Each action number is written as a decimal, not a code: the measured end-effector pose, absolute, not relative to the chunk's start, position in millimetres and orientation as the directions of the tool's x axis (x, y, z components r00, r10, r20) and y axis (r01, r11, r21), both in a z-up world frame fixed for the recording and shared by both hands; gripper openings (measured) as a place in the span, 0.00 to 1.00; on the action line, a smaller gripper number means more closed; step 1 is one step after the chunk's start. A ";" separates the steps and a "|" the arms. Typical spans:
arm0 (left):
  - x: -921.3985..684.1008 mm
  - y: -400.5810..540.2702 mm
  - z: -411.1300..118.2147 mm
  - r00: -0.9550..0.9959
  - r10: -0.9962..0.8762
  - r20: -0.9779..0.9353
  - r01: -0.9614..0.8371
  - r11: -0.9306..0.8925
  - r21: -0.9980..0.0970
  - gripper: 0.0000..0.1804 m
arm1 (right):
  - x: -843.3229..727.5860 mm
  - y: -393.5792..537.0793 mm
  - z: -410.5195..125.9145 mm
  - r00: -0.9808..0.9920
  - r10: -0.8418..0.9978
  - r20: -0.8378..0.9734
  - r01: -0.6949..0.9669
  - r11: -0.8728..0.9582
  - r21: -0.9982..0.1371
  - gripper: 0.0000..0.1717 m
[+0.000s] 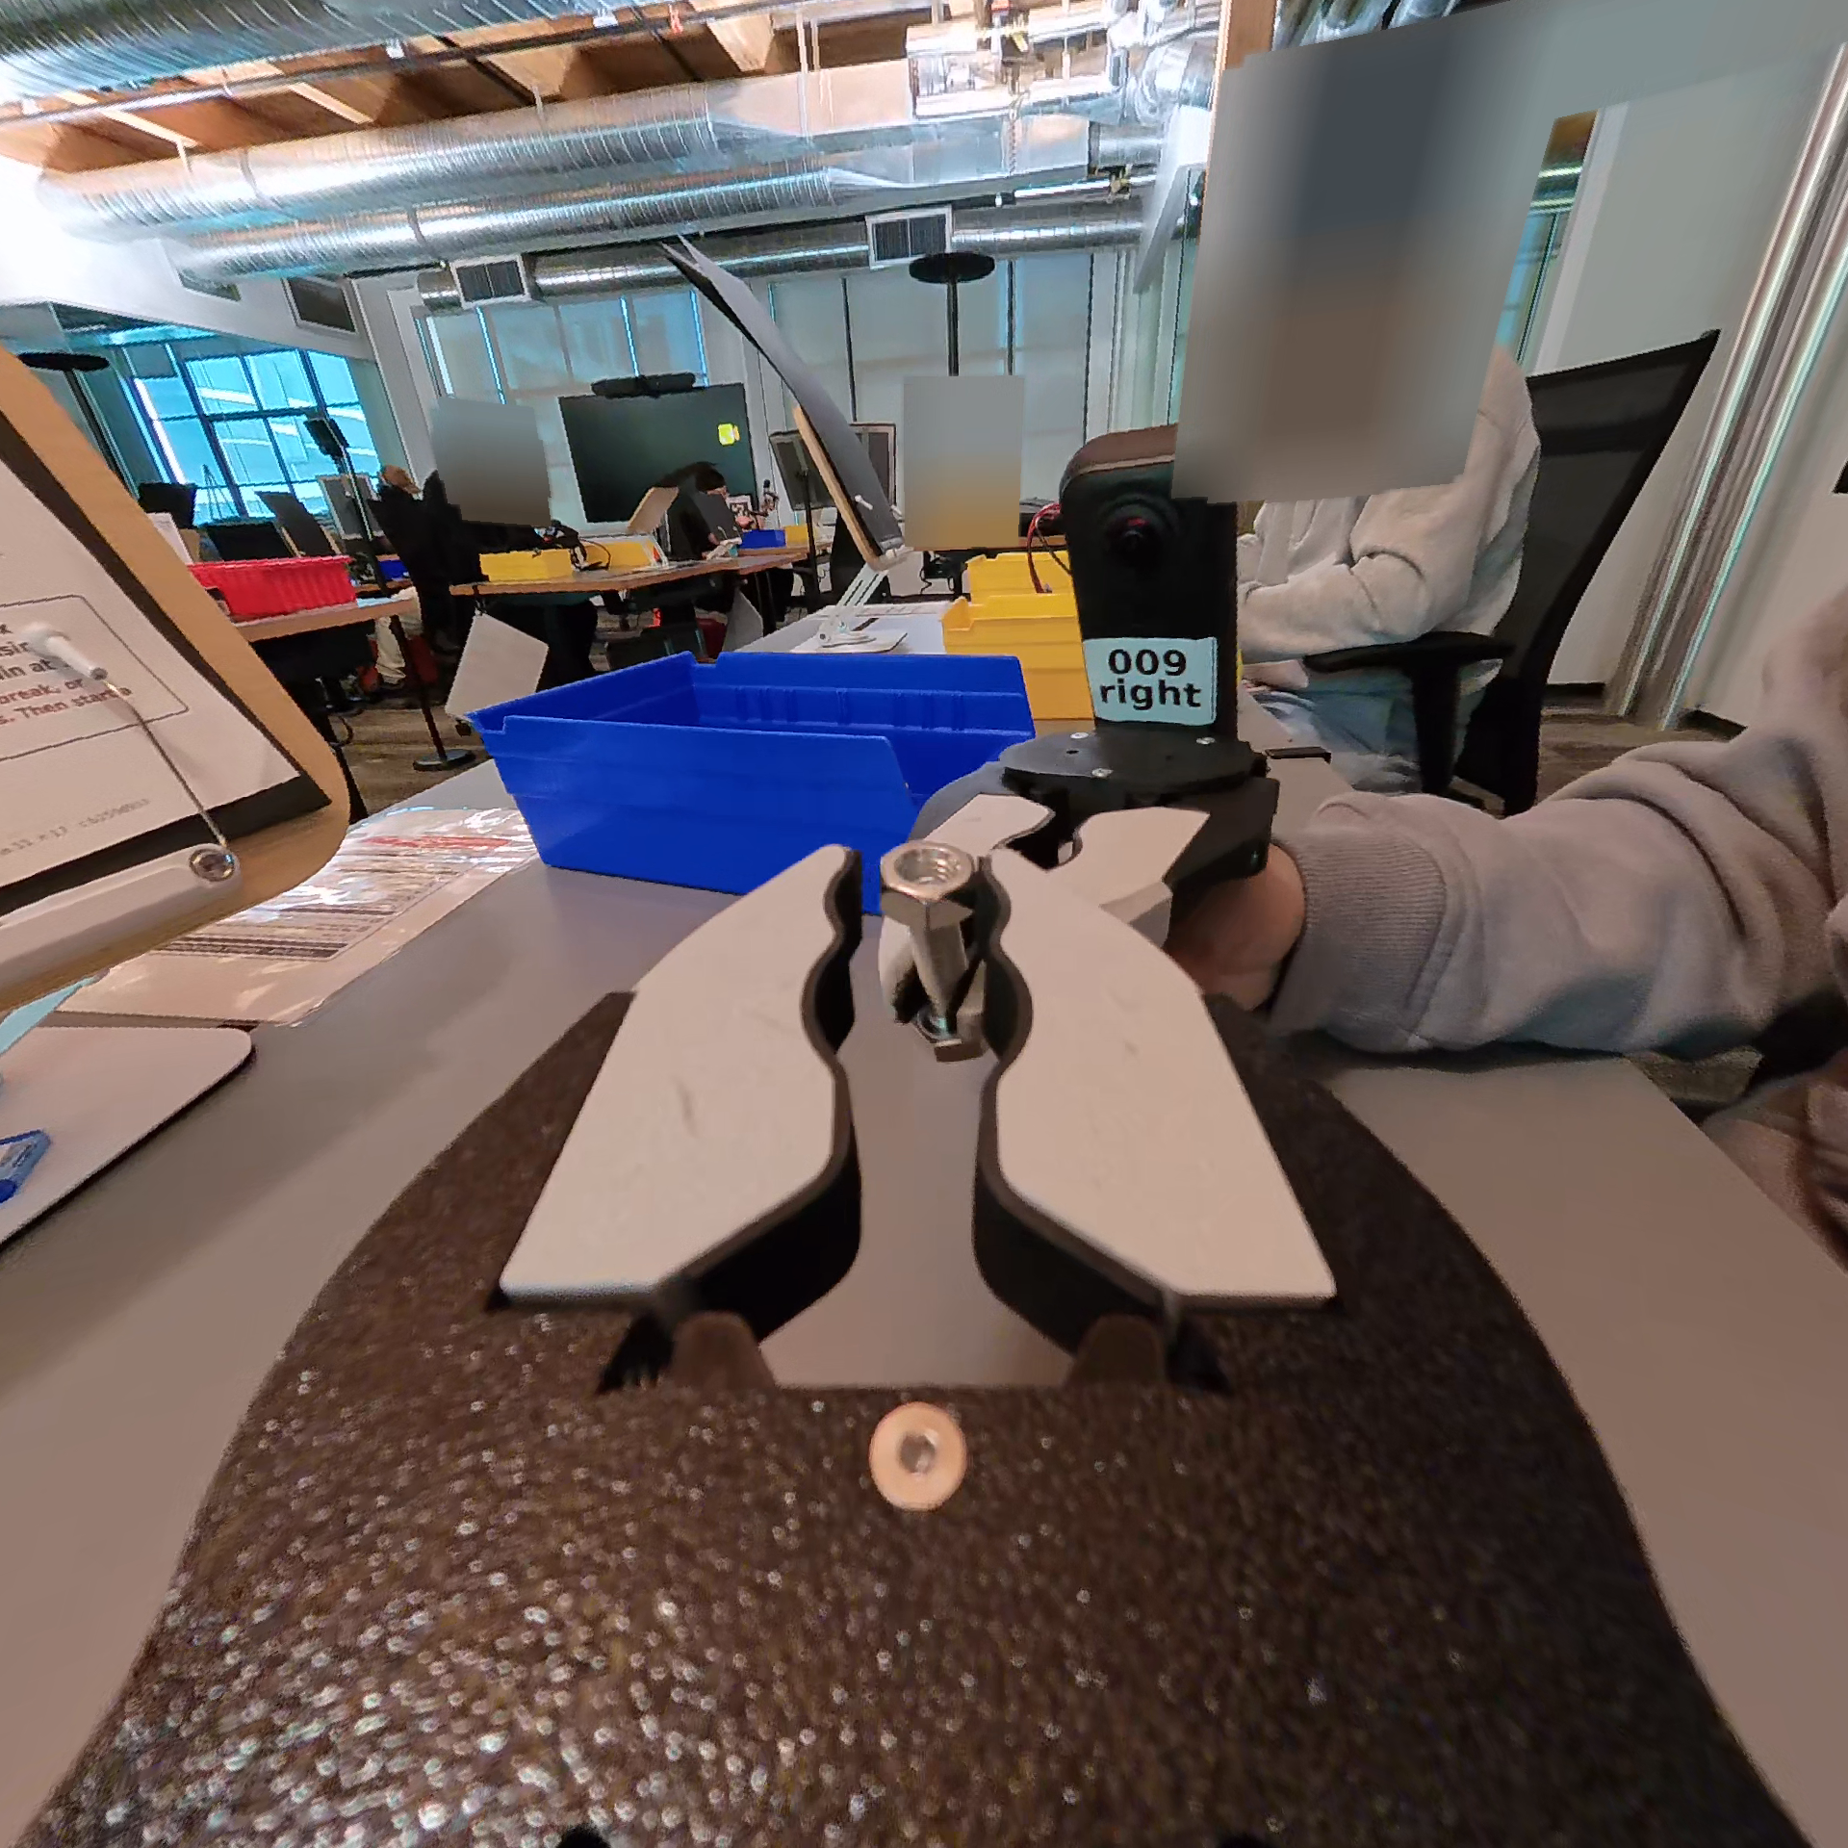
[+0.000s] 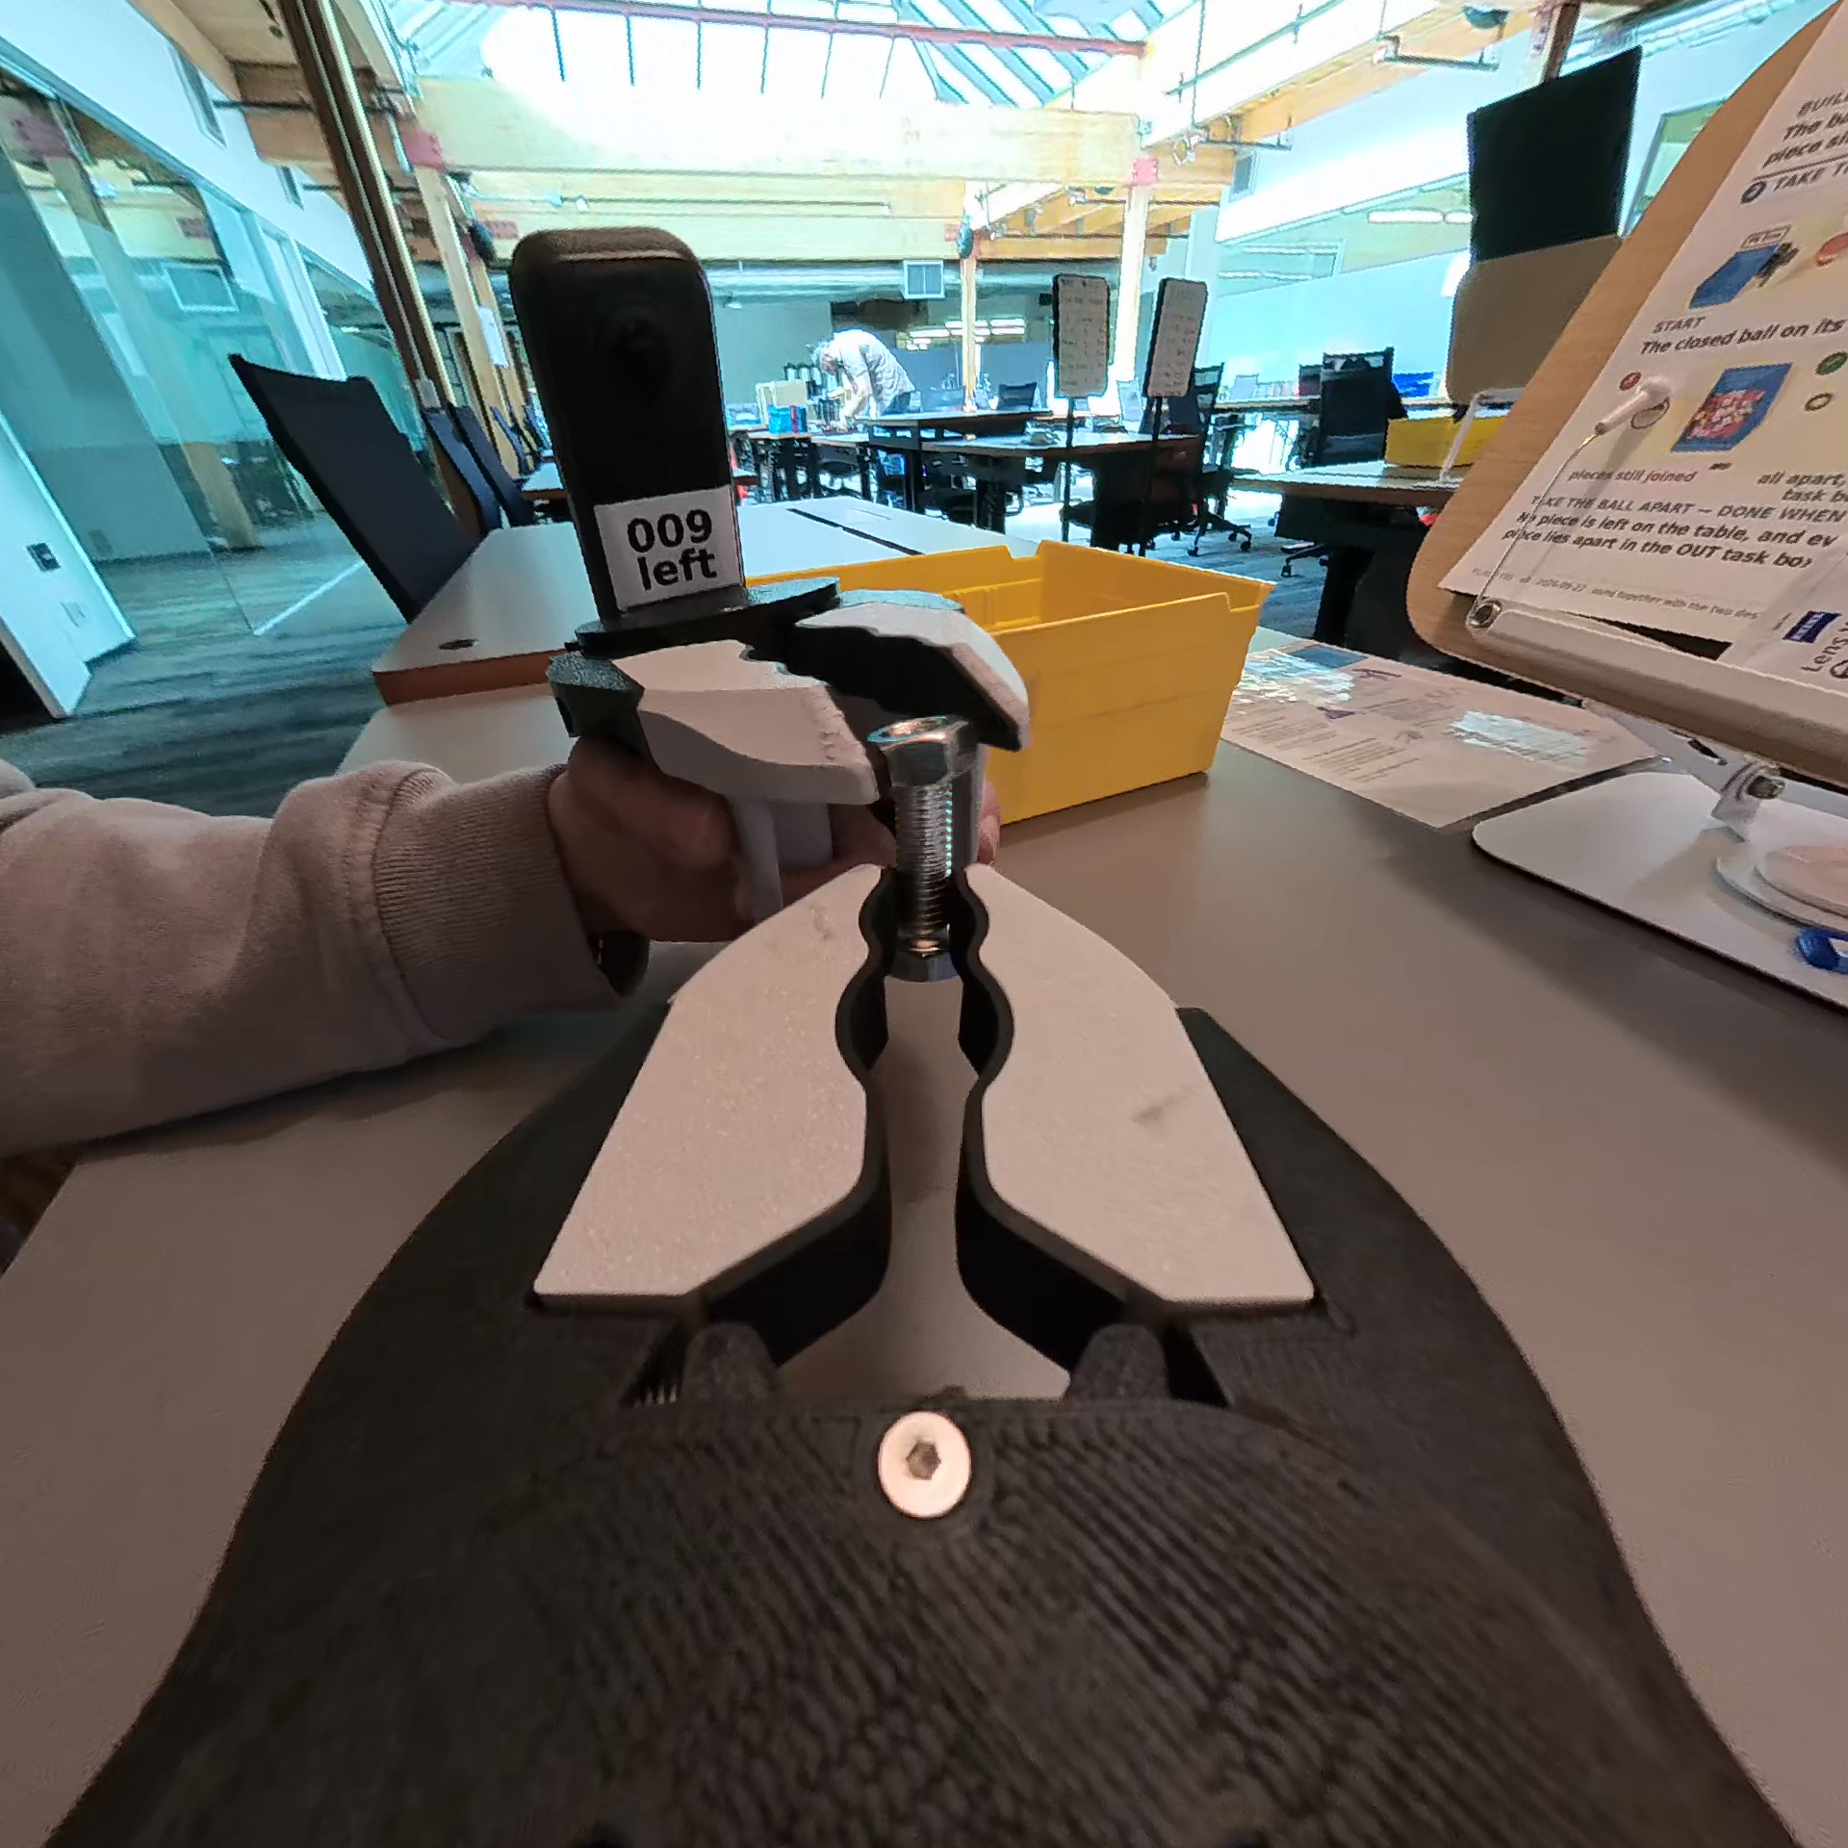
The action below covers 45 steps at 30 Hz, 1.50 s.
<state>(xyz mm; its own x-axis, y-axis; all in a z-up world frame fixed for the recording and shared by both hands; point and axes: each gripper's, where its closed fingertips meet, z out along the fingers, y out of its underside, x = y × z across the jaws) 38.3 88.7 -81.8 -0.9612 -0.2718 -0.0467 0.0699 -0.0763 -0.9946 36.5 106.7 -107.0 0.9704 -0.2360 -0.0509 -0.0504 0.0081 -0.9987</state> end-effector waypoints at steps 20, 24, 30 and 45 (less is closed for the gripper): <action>40.7 93.1 -76.7 -0.952 -0.299 -0.060 0.094 -0.102 -0.990 0.13 | 36.8 103.2 -100.0 0.970 -0.226 -0.089 -0.078 0.059 -0.995 0.05; 41.7 95.0 -76.0 -0.952 -0.302 -0.053 0.089 -0.110 -0.990 0.14 | 37.1 102.9 -99.5 0.970 -0.229 -0.087 -0.076 0.059 -0.995 0.05; 35.2 88.5 -79.0 -0.970 -0.240 -0.032 0.057 -0.100 -0.993 0.08 | 33.9 106.0 -102.1 0.973 -0.220 -0.067 -0.061 0.036 -0.998 0.05; 51.9 148.7 -27.8 -0.839 -0.537 -0.083 0.272 -0.282 -0.920 0.10 | 53.5 92.0 -113.9 0.946 -0.322 -0.027 -0.049 -0.063 -0.997 0.05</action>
